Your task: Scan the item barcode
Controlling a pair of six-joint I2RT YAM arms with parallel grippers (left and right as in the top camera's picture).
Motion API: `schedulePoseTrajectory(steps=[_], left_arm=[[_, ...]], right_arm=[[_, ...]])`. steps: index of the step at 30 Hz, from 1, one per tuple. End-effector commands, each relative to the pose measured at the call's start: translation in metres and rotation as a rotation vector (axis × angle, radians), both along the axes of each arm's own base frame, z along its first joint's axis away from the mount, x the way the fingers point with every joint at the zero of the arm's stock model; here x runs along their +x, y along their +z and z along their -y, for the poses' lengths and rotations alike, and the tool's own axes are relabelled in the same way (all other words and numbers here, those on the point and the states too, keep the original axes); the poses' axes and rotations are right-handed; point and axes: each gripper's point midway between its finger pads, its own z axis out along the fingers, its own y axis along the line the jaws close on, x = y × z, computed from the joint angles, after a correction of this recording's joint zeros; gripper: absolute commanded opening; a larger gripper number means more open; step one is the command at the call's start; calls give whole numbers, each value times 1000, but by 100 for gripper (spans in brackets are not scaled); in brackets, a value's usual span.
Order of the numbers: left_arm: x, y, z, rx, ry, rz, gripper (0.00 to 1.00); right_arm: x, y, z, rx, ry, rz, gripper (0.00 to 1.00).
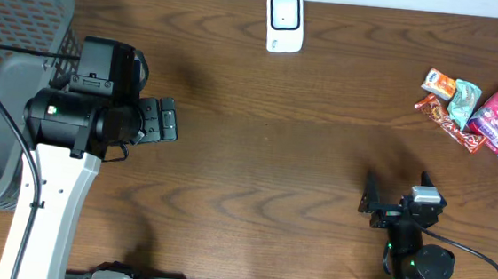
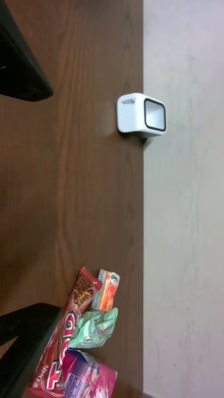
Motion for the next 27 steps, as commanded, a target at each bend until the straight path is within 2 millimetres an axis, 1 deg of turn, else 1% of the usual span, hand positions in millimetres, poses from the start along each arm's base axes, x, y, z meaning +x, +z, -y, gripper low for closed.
schedulePoseTrajectory(steps=[1, 13, 17, 21, 24, 25, 27], left_arm=[[1, 1, -3, 6, 14, 0, 98], [2, -2, -3, 7, 14, -9, 98], [-3, 0, -5, 19, 14, -9, 98], [-16, 5, -6, 8, 16, 14, 98], [-29, -1, -8, 14, 10, 23, 98], [-33, -5, -8, 10, 10, 53, 98], [-35, -9, -8, 4, 10, 100, 98]], right_arm=[[0, 0, 0, -11, 1, 2, 99], [0, 0, 0, -11, 1, 2, 99], [0, 0, 0, -11, 1, 2, 99], [0, 0, 0, -11, 1, 2, 99], [0, 0, 0, -11, 1, 2, 99], [0, 0, 0, -11, 1, 2, 99], [0, 0, 0, -11, 1, 2, 99]])
